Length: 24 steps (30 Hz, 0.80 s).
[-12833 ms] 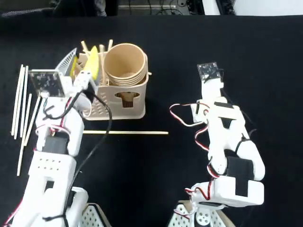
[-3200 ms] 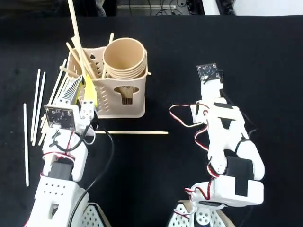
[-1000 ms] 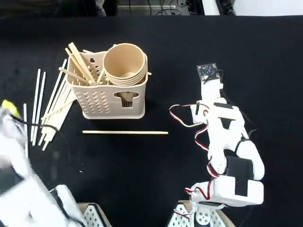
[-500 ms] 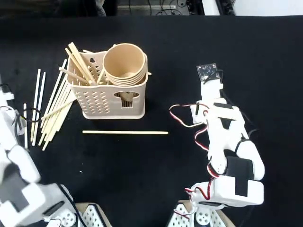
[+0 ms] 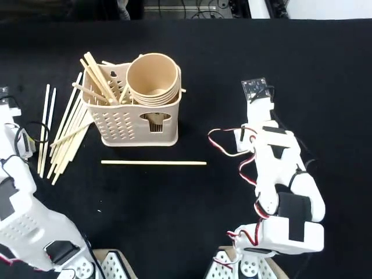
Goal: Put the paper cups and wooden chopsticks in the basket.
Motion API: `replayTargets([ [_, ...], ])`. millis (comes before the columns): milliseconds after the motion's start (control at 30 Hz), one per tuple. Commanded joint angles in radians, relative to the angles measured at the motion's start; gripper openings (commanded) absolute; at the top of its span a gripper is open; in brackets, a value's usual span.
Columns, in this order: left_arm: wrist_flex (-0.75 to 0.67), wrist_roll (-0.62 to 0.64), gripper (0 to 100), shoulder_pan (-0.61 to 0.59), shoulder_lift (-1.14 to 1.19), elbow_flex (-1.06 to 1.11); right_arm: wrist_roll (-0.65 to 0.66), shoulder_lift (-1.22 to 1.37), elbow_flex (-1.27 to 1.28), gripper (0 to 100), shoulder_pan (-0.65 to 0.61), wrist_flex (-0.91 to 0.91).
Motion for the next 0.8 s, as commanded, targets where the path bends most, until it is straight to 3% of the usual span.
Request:
replayTargets([
  [0,-0.009,-0.002,2,0.041,0.008,-0.033,0.011,-0.045,-0.004,9.2,-0.014,-0.008],
  [167,0.011,0.000,3,0.039,0.006,-0.079,0.011,-0.045,-0.004,9.2,-0.014,-0.008],
  [300,0.158,0.002,3,0.044,-0.043,-0.154,0.011,-0.045,-0.005,9.2,-0.014,-0.008],
  [567,0.410,0.133,3,0.151,-0.509,-0.163,0.011,-0.045,-0.005,9.2,-0.014,-0.008],
  [633,0.397,0.172,3,0.182,-0.674,-0.147,0.011,-0.045,-0.004,9.2,-0.014,-0.008],
  [767,0.180,0.250,3,0.240,-1.017,-0.031,0.011,-0.045,-0.004,9.2,-0.014,-0.008],
])
